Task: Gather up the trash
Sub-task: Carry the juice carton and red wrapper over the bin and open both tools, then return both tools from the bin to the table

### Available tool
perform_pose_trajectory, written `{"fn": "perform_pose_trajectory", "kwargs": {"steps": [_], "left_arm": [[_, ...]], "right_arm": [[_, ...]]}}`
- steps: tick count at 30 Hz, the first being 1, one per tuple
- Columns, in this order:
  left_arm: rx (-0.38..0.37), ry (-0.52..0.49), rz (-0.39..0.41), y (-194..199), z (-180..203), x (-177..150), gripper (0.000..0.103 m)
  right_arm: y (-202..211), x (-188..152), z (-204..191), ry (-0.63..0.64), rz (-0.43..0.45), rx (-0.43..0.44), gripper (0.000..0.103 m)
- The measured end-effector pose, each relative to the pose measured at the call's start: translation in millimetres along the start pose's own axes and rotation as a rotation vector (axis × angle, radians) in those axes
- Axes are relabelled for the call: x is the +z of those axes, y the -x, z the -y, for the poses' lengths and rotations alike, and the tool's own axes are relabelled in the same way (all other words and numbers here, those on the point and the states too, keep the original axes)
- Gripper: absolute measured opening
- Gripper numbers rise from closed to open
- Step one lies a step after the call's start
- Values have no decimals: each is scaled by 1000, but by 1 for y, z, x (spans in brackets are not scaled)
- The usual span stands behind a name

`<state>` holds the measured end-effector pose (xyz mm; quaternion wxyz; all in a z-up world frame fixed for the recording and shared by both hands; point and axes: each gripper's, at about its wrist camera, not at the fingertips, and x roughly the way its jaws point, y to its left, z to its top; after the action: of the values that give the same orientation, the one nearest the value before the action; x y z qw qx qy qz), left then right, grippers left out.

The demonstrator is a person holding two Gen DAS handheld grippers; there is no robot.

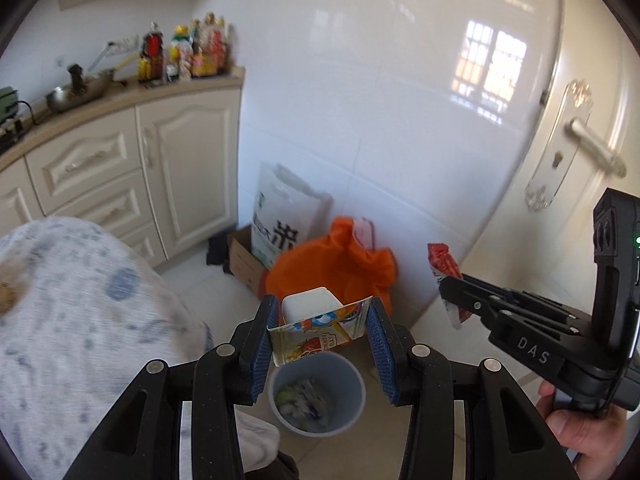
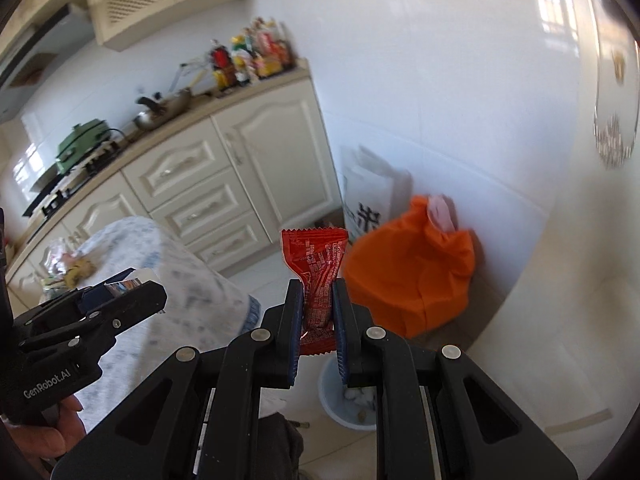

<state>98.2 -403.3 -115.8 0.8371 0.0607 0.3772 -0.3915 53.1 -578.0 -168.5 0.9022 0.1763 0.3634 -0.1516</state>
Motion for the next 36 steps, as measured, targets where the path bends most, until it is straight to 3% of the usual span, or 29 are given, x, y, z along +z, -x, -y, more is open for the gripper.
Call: {"fn": "perform_pose_trajectory", "kwargs": {"steps": [6, 15, 17, 18, 20, 22, 23, 25, 28, 31, 36], "left_arm": [[-8, -13, -111, -72, 19, 11, 40], [-28, 21, -252, -173, 14, 40, 42], [-22, 23, -278, -190, 14, 45, 48], [-19, 26, -285, -194, 8, 44, 60], [7, 29, -280, -202, 6, 49, 75], [22, 26, -274, -206, 7, 51, 85], [29, 25, -275, -205, 8, 51, 88], [41, 17, -271, -206, 11, 52, 90], [56, 15, -261, -196, 14, 45, 95], [88, 8, -228, -178, 19, 42, 101], [85, 17, -170, -132, 21, 28, 102]], "right_arm": [[-39, -13, 32, -57, -79, -2, 14], [-96, -29, 71, -133, -188, 17, 15], [-107, -33, 76, -148, -211, 16, 18], [-113, -35, 78, -155, -223, 15, 20], [-120, -38, 81, -164, -243, 9, 27], [-124, -41, 83, -172, -247, -3, 47], [-124, -42, 83, -178, -247, -10, 52], [-123, -43, 86, -191, -241, -23, 76], [-117, -42, 88, -212, -221, -45, 98], [-106, -41, 92, -256, -191, -57, 103], [-86, -38, 83, -268, -169, -65, 103]]}}
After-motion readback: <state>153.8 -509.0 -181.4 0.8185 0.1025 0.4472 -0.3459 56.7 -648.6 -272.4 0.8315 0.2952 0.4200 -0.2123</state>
